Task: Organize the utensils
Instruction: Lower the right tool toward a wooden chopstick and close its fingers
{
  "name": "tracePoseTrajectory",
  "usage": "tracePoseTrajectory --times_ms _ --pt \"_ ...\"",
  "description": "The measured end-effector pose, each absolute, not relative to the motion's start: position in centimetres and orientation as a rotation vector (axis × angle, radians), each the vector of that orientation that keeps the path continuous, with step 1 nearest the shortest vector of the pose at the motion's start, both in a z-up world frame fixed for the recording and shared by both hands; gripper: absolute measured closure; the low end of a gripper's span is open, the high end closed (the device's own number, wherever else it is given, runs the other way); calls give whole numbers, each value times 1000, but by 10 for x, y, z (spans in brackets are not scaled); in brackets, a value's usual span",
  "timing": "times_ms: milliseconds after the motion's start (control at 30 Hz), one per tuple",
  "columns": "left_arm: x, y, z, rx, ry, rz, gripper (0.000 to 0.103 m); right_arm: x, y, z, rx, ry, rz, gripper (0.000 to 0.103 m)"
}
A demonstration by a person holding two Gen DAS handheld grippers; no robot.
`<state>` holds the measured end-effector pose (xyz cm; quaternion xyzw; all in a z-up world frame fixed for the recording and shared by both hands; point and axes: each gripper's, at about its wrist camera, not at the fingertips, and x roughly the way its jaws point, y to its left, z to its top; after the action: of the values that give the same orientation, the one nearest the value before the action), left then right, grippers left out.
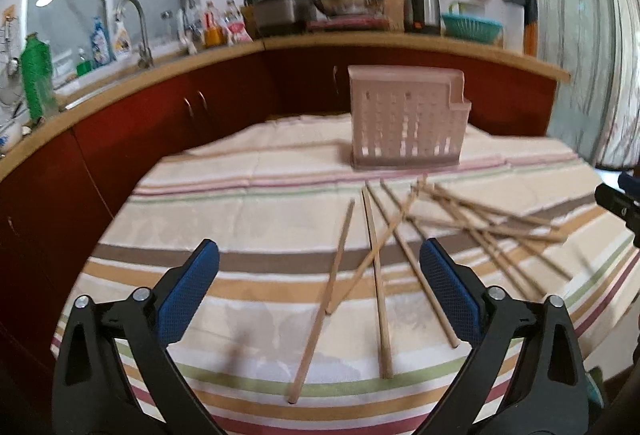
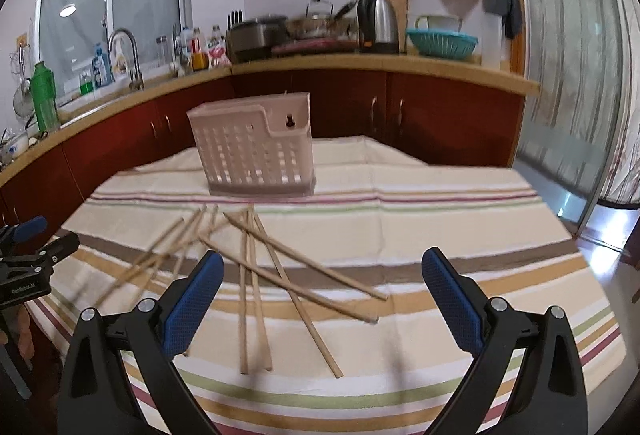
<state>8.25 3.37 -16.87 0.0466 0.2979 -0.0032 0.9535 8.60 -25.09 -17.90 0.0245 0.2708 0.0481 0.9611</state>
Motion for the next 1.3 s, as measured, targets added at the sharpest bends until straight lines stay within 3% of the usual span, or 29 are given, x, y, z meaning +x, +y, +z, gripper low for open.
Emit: tracePoseTrajectory --times_ms 67,167,700,800,900,1033,1300 --pt "91 34 -181 98 639 -14 25 93 -252 -187 51 575 102 6" --pt "104 37 -195 83 700 -35 34 99 -254 -197 63 606 113 6" --pt "149 14 -231 210 813 -155 58 126 -274 -220 128 670 136 7" --pt "153 15 -236 195 838 -198 66 130 -276 -221 139 673 142 7" --pt "155 16 -236 175 849 -215 68 132 -276 -222 142 674 143 7" --pt "155 15 -236 159 865 -257 79 133 -280 -224 156 677 143 7" --pt "148 20 -235 138 882 -280 84 134 -284 -224 171 672 136 7"
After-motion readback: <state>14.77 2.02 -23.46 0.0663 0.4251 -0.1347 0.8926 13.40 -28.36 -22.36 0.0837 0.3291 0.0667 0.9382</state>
